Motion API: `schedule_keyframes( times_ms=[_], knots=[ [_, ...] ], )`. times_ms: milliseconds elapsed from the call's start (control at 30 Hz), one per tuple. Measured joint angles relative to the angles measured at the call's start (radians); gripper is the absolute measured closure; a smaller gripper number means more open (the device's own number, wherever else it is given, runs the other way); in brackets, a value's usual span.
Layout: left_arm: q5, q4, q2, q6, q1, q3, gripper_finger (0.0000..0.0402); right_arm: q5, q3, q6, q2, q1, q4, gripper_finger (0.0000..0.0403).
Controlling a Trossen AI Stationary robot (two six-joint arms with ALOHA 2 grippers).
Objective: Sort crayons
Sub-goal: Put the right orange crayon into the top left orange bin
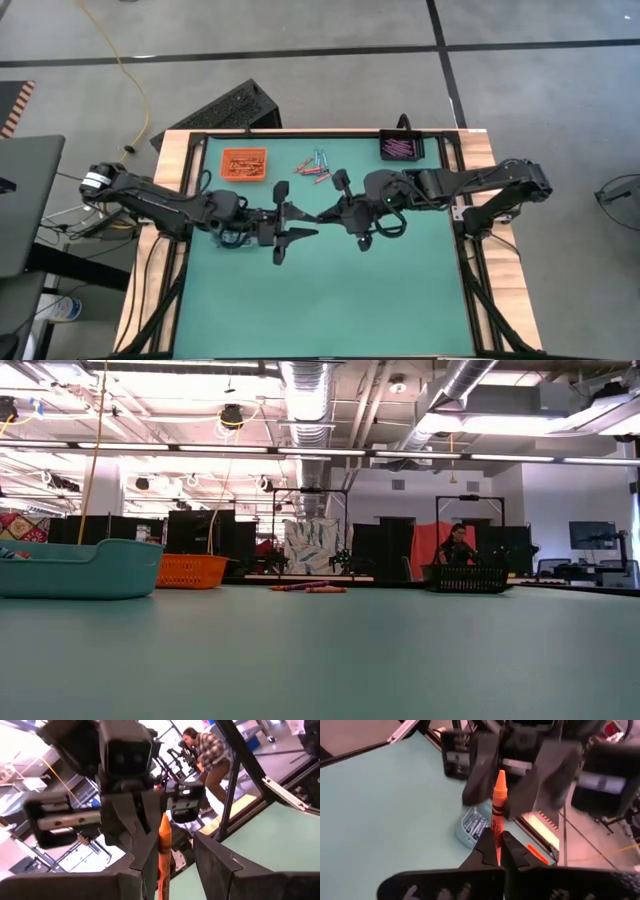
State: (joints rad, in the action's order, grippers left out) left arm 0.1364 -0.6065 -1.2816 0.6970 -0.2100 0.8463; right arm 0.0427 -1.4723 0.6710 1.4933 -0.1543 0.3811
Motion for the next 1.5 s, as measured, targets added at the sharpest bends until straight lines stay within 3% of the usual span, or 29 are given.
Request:
schedule_keyframes(
  times_ms=[233, 667, 1067, 1500],
  knots=[
    [0.057, -0.101, -0.093, 0.009, -0.001, 0.033, 0.0294, -0.014, 0.000, 0.007, 0.000, 0.006, -0.009, 0.0403],
    [0.119, -0.099, -0.095, 0.010, -0.015, 0.043, 0.0296, 0.006, 0.000, 0.008, 0.000, 0.014, 0.020, 0.0403],
    [0.228, -0.063, -0.095, 0.088, -0.060, 0.043, 0.0374, 0.008, 0.000, 0.011, 0.002, 0.019, 0.043, 0.0403],
    [0.263, -0.018, -0.095, 0.129, -0.069, 0.043, 0.0394, 0.009, 0.000, -0.038, 0.002, 0.035, 0.074, 0.0387]
  ],
)
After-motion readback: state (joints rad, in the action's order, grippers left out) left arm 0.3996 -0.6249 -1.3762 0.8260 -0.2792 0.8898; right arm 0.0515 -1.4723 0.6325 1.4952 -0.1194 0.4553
